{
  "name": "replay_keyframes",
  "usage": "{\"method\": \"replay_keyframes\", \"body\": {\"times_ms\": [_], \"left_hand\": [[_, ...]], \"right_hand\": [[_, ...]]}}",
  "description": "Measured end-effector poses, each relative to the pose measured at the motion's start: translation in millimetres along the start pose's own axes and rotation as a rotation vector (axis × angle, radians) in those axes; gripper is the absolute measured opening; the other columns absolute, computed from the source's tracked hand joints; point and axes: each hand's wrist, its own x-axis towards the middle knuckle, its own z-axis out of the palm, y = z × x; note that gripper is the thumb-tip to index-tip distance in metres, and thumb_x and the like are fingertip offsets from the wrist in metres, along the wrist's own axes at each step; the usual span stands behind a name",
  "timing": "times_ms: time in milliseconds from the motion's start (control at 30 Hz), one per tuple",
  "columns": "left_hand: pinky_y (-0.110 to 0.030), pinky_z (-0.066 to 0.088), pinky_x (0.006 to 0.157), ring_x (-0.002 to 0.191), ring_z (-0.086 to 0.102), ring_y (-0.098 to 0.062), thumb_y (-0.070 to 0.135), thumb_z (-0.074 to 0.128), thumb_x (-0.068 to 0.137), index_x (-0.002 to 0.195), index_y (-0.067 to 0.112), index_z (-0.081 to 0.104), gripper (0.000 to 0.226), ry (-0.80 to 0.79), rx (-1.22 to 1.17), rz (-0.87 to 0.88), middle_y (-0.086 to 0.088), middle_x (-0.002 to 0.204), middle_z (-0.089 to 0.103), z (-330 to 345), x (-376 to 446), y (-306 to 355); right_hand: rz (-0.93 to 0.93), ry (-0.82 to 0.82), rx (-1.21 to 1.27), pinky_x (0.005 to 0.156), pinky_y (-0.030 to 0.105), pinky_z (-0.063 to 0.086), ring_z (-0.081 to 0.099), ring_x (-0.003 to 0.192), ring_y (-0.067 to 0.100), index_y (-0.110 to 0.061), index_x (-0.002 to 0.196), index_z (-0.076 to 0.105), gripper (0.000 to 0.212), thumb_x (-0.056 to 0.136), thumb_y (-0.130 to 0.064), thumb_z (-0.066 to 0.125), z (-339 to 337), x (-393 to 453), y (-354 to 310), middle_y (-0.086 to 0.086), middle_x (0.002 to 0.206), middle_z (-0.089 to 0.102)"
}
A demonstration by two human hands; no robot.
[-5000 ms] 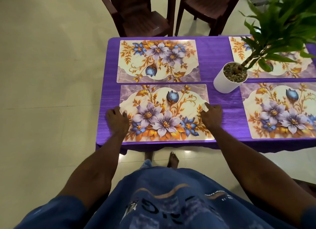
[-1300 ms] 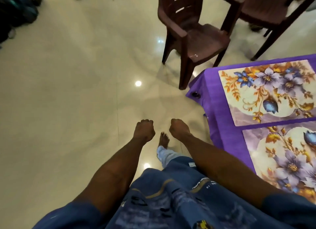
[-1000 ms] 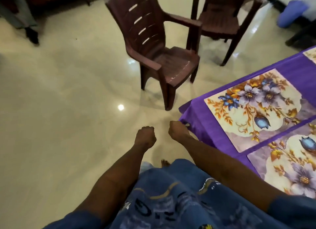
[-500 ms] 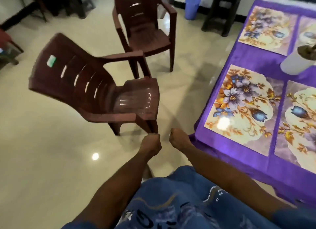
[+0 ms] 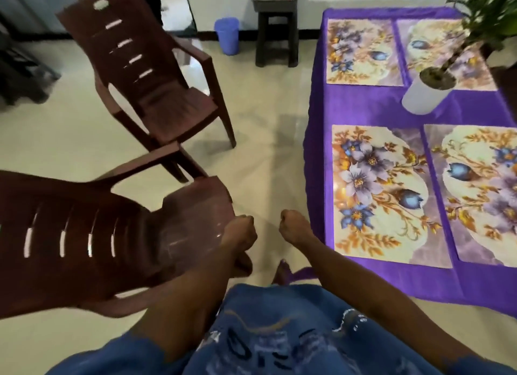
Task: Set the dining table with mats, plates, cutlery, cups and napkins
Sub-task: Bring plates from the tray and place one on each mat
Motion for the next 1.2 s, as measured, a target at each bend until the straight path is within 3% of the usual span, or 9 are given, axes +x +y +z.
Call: {"method": "replay_keyframes", "body": {"times_ms": [67, 200, 300, 500, 733, 967, 1200], "left_hand": [[-0.036, 0.050, 0.078, 0.098, 0.061, -0.031, 0.016, 0.044, 0.089, 0.100, 0.008, 0.059, 0.020, 0.063, 0.062, 0.057, -0.012, 0.106, 0.062, -29, 26, 10], [-0.034, 0.045, 0.072, 0.096, 0.061, -0.033, 0.013, 0.046, 0.087, 0.093, 0.007, 0.059, 0.015, 0.044, 0.145, 0.108, -0.015, 0.104, 0.064, -62, 80, 23], [-0.036, 0.047, 0.076, 0.100, 0.059, -0.035, 0.010, 0.045, 0.085, 0.097, 0.007, 0.059, 0.019, 0.013, 0.202, 0.150, -0.015, 0.109, 0.063, -78, 113, 42], [-0.037, 0.046, 0.080, 0.103, 0.058, -0.035, 0.013, 0.045, 0.090, 0.104, 0.006, 0.060, 0.022, -0.014, 0.236, 0.219, -0.015, 0.112, 0.062, -99, 192, 87], [-0.035, 0.044, 0.076, 0.101, 0.059, -0.036, 0.013, 0.048, 0.087, 0.100, 0.007, 0.061, 0.019, 0.002, 0.218, 0.247, -0.015, 0.109, 0.064, -167, 353, 95], [-0.039, 0.048, 0.078, 0.101, 0.060, -0.039, 0.011, 0.046, 0.091, 0.098, 0.002, 0.060, 0.018, 0.000, 0.281, 0.264, -0.020, 0.105, 0.064, -282, 505, 69], [-0.039, 0.049, 0.084, 0.104, 0.058, -0.033, 0.015, 0.044, 0.090, 0.105, 0.009, 0.061, 0.023, 0.036, 0.277, 0.238, -0.013, 0.111, 0.063, -365, 638, 111]], "right_hand": [[0.025, 0.020, 0.026, 0.077, 0.033, 0.045, 0.060, 0.100, 0.034, -0.004, 0.102, 0.061, 0.023, 0.087, -0.008, 0.044, -15, 25, -2, 0.017, 0.110, 0.064], [0.068, 0.072, 0.031, 0.072, 0.033, 0.043, 0.061, 0.096, 0.038, -0.001, 0.095, 0.060, 0.018, 0.084, -0.005, 0.047, -49, 64, -1, 0.020, 0.104, 0.064], [0.112, 0.094, 0.042, 0.067, 0.031, 0.038, 0.061, 0.093, 0.039, 0.000, 0.092, 0.060, 0.016, 0.083, -0.003, 0.047, -68, 90, 1, 0.021, 0.100, 0.065], [0.194, 0.121, 0.047, 0.071, 0.030, 0.040, 0.062, 0.097, 0.037, -0.003, 0.099, 0.062, 0.020, 0.088, -0.006, 0.045, -93, 153, 2, 0.017, 0.105, 0.066], [0.241, 0.067, 0.051, 0.077, 0.035, 0.049, 0.062, 0.097, 0.036, -0.003, 0.102, 0.062, 0.024, 0.085, -0.005, 0.045, -132, 305, -18, 0.017, 0.105, 0.065], [0.227, -0.006, 0.073, 0.073, 0.032, 0.045, 0.062, 0.095, 0.033, -0.006, 0.098, 0.061, 0.018, 0.086, -0.008, 0.047, -195, 470, -92, 0.015, 0.108, 0.065], [0.162, -0.002, 0.050, 0.082, 0.037, 0.050, 0.061, 0.100, 0.036, -0.006, 0.103, 0.061, 0.022, 0.087, -0.011, 0.047, -272, 627, -130, 0.016, 0.112, 0.064]]}}
